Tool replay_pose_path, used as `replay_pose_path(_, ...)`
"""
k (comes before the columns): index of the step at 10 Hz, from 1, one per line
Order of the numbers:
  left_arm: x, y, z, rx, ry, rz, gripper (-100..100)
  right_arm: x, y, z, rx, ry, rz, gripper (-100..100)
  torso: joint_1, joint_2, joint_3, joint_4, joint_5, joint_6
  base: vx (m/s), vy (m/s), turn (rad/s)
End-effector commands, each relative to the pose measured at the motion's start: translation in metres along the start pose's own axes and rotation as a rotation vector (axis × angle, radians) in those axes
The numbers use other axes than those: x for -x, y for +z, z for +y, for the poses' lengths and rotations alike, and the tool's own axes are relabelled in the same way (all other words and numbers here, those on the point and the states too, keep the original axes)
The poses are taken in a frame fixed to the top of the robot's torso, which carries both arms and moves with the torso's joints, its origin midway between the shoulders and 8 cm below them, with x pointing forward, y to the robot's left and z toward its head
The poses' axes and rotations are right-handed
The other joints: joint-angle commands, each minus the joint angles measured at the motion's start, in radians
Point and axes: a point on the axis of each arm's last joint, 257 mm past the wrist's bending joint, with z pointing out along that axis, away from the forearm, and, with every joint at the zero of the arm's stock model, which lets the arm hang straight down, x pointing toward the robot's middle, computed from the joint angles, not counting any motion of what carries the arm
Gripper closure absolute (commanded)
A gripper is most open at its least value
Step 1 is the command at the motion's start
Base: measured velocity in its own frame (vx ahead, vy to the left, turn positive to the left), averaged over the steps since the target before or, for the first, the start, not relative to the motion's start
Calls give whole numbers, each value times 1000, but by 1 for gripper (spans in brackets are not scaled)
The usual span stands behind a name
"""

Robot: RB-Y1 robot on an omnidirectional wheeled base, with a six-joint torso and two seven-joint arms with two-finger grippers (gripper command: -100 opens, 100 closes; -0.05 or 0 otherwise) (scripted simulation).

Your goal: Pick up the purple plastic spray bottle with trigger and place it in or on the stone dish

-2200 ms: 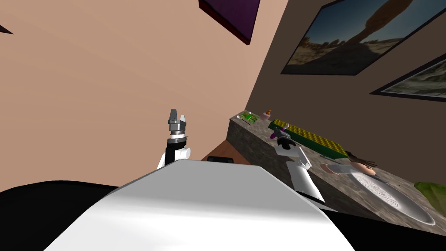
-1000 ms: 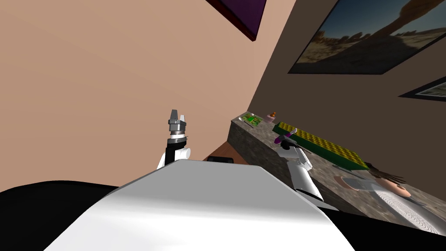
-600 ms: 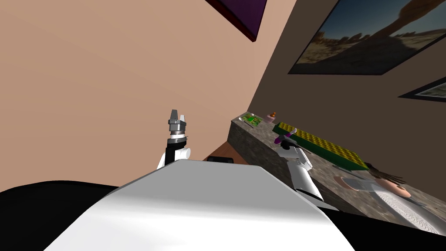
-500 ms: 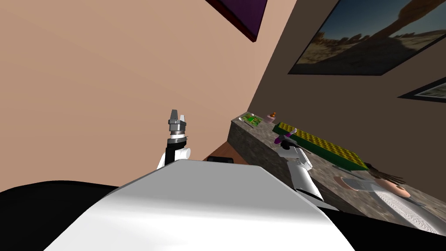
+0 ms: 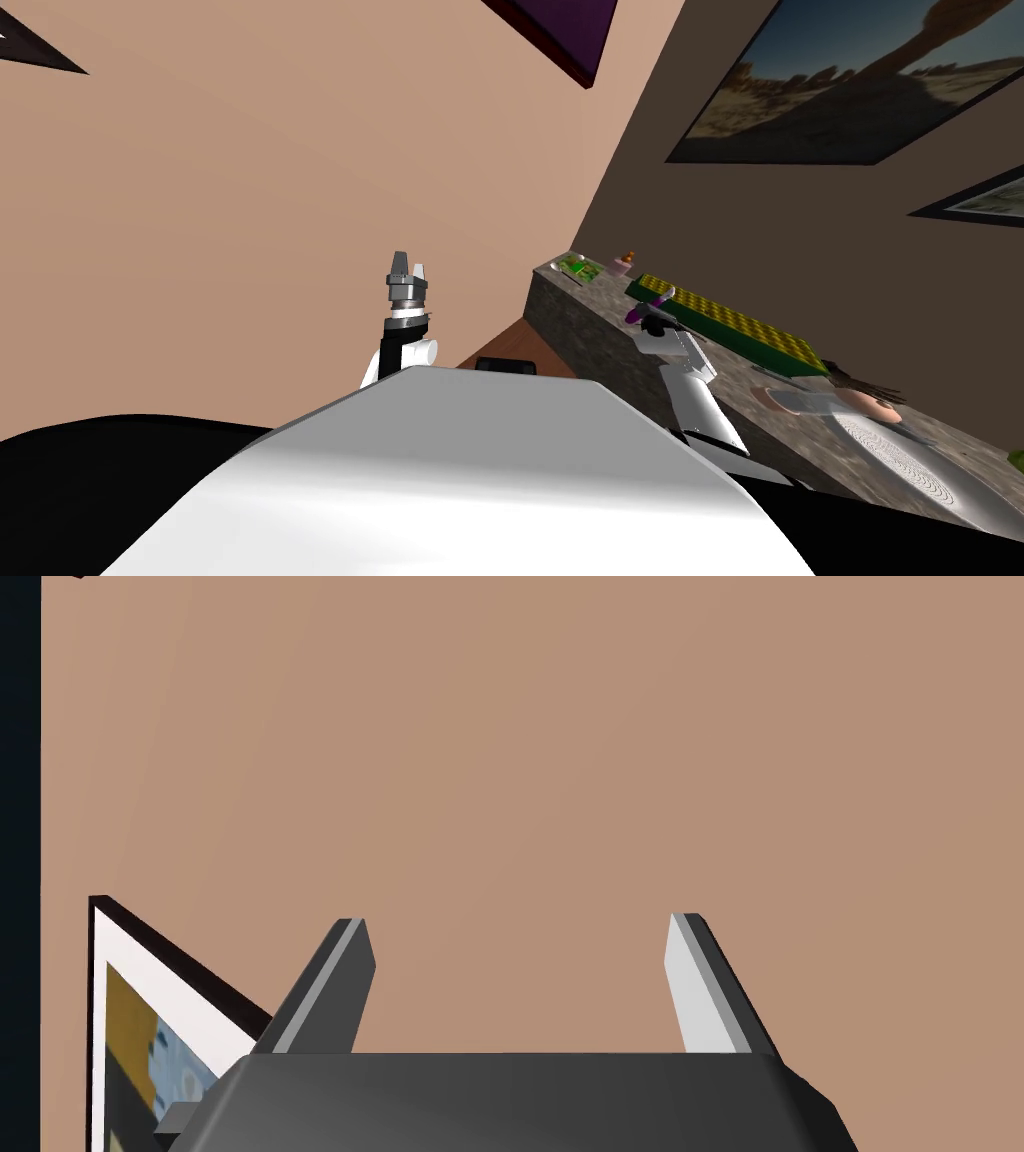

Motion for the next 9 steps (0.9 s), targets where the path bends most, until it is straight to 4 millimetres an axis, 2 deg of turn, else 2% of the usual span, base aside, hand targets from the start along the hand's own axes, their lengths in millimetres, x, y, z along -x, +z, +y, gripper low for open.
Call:
replay_pose_path(1,0,0,0,0,0,0,0,5,2,7,11,0,5,100,0,0,0,0,0,0,-194,15,26)
replay_pose_path(4,0,0,0,0,0,0,0,18,3,15,16,-2,21,100,1,-1,-1,0,0,0,-185,-1,49)
replay_pose_path(9,0,0,0,0,0,0,0,43,3,9,-9,-22,27,100,-3,-8,-4,-1,0,0,-94,-32,43)
